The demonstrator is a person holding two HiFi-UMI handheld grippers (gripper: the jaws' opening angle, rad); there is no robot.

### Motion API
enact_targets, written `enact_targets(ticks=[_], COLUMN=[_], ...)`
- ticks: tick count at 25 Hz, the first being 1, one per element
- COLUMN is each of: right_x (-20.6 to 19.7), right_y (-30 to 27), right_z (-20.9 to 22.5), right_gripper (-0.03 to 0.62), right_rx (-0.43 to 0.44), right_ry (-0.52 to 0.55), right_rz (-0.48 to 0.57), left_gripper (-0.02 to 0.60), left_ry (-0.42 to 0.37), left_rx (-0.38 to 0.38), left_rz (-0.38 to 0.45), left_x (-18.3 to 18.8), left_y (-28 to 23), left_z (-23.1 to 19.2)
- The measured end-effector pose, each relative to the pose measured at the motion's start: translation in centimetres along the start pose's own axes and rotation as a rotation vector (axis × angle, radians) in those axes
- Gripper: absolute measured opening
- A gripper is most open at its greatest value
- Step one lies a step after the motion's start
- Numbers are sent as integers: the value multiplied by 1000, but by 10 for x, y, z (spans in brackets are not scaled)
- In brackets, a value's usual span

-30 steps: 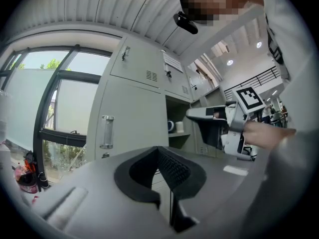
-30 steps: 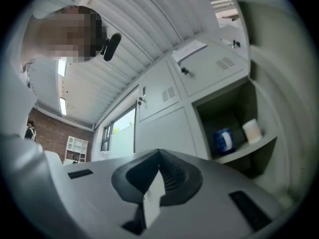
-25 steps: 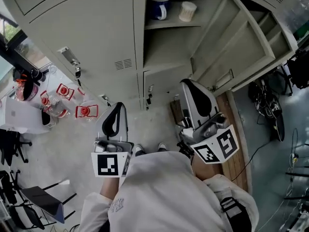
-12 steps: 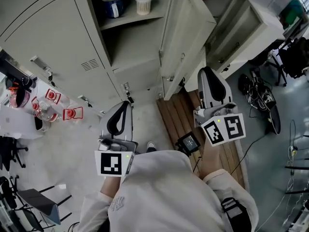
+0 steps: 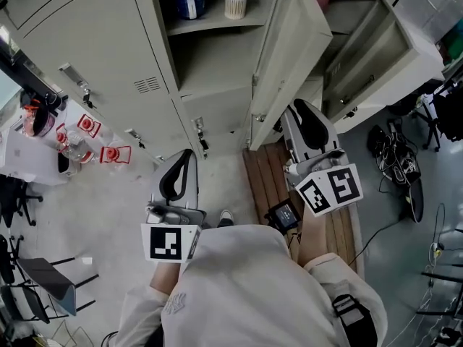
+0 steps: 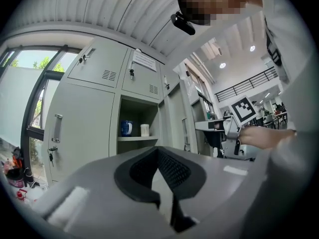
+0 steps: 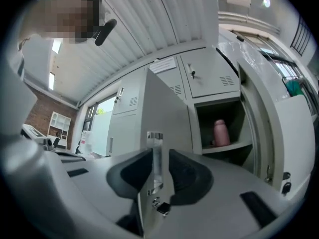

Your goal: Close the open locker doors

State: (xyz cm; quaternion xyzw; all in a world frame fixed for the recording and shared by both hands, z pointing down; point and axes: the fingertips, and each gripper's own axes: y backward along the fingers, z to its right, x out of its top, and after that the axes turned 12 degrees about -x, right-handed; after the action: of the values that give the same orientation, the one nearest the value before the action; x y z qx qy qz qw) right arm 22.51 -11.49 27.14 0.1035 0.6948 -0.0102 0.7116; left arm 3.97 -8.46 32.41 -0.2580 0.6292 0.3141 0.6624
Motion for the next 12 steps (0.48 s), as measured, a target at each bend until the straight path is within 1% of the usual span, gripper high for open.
enact_targets(ticks=[5, 9, 12], right_x=[0, -1, -3], right_y=[-6, -16, -26], right_z=[-16, -32, -46], right_gripper=[70, 71, 71], right_rx=[53, 95, 130], right_ry=[-14, -15, -15], right_rz=[8, 10, 11], left_gripper=[8, 8, 8], left_ry=[-20, -21, -18], left_rx=[6, 27, 37], left_rz=[38, 12, 14], left_x=[6, 2, 3], left_y=[2, 7, 12], left_z=[-4, -12, -20])
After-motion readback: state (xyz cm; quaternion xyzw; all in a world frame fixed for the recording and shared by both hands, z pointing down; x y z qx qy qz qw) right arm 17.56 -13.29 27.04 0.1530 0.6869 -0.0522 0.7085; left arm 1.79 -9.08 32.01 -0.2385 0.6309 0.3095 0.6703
